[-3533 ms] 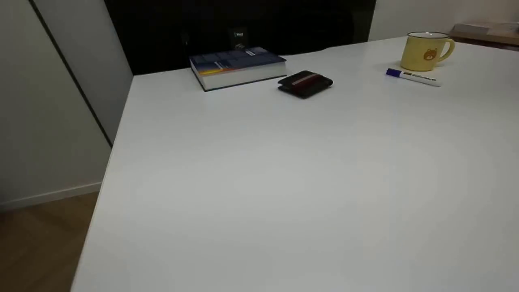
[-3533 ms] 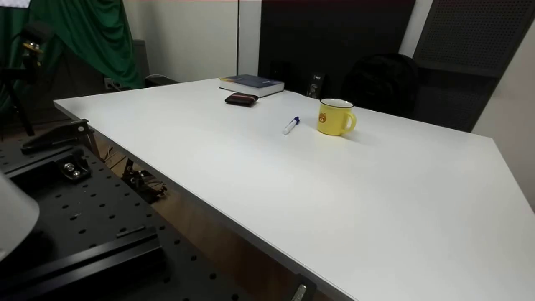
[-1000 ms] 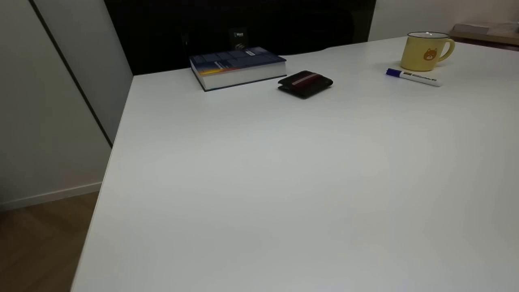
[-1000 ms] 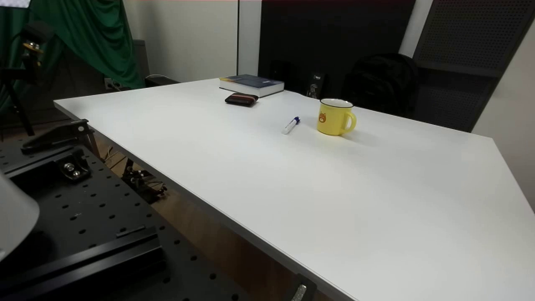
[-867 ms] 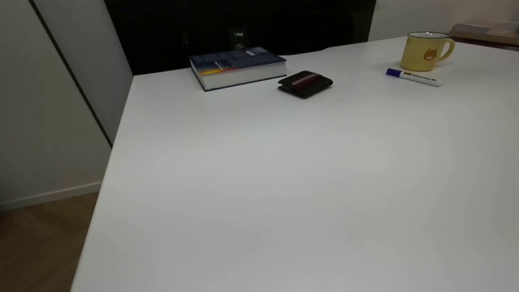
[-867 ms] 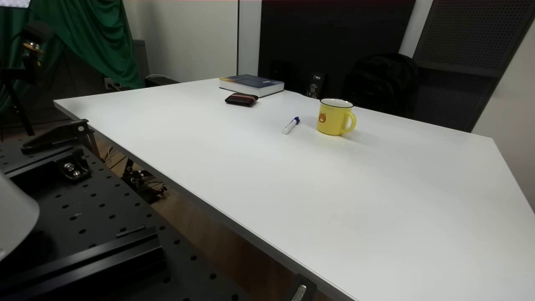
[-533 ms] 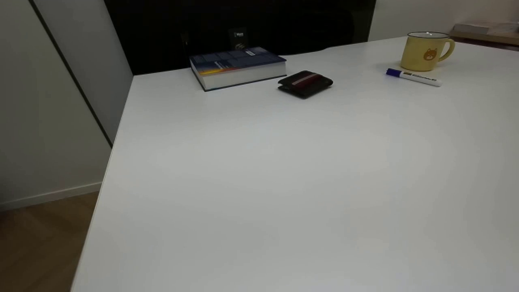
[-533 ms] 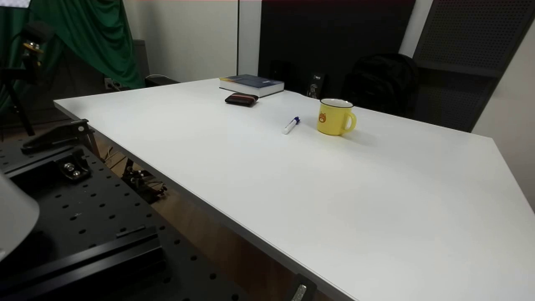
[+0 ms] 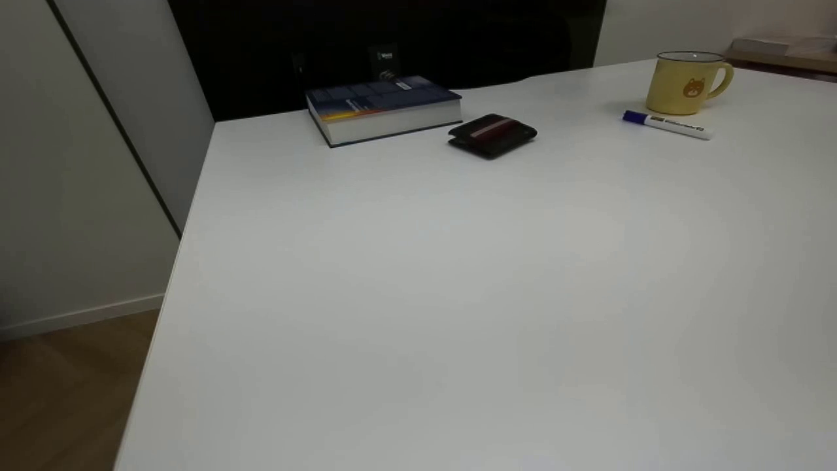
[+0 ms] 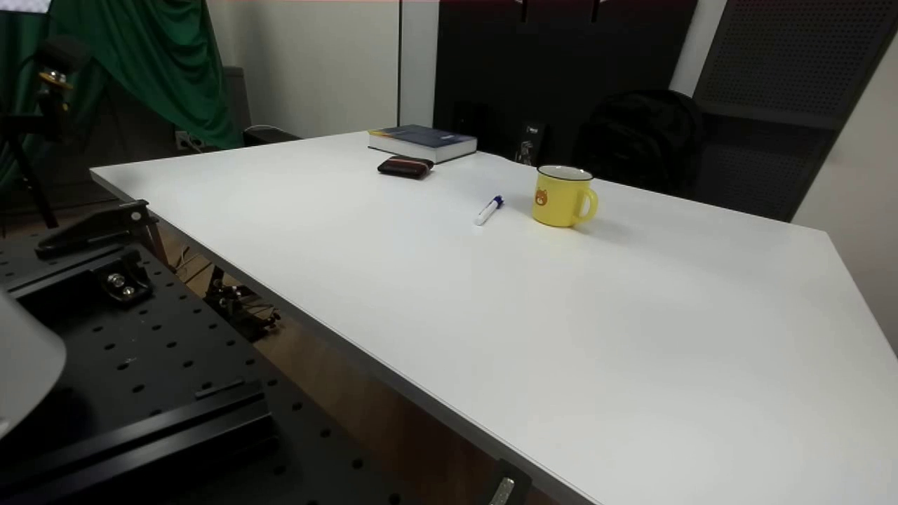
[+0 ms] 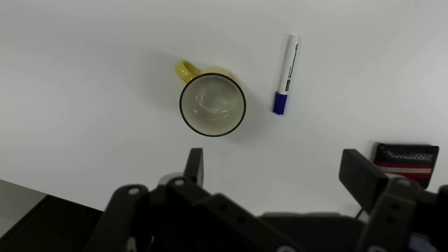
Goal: Pick up the marker from the table and put it in the cup
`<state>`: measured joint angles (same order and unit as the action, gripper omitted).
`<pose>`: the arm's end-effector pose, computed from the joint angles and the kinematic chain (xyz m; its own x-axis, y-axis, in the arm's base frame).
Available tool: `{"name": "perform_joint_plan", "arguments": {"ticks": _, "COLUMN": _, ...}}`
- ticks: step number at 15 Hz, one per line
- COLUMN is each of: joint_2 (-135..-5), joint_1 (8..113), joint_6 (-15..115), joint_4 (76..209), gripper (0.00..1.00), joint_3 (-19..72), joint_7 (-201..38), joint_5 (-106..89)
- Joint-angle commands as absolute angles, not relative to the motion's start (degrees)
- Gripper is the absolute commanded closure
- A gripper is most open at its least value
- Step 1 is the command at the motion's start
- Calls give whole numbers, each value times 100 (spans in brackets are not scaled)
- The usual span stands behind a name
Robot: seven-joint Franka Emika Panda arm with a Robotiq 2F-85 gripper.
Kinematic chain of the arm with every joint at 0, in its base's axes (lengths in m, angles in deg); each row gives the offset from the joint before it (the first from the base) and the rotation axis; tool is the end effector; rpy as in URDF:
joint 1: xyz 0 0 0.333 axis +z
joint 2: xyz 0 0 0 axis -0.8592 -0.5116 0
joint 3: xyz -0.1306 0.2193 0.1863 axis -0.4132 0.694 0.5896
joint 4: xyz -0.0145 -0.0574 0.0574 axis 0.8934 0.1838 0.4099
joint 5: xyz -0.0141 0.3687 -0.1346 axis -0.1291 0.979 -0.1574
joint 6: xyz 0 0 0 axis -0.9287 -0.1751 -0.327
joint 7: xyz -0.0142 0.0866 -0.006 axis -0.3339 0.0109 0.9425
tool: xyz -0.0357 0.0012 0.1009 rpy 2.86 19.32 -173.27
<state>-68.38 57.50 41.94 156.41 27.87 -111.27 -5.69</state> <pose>0.6278 -0.0464 0.3956 0.9291 0.3602 0.0839 0.3561 -0.9325 0.0600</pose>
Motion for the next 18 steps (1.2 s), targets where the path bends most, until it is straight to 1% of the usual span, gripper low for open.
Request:
{"name": "perform_joint_plan", "arguments": {"ticks": 1, "joint_2": -7340, "joint_1": 5697, "joint_6": 3948, "joint_4": 14999, "gripper": 0, "joint_3": 2999, "joint_7": -10992, "joint_5": -530}}
{"name": "perform_joint_plan", "arguments": {"ticks": 5, "joint_2": -7613, "joint_1": 5756, "joint_6": 3870, "joint_4": 14838, "gripper": 0, "joint_3": 3095, "joint_7": -10538, "joint_5": -492}}
{"name": "perform_joint_plan", "arguments": {"ticks": 18, "joint_2": -8041, "joint_1": 5949, "joint_6": 4011, "joint_4": 15068, "gripper": 0, "joint_3": 3104, "joint_7": -9398, "joint_5": -554}}
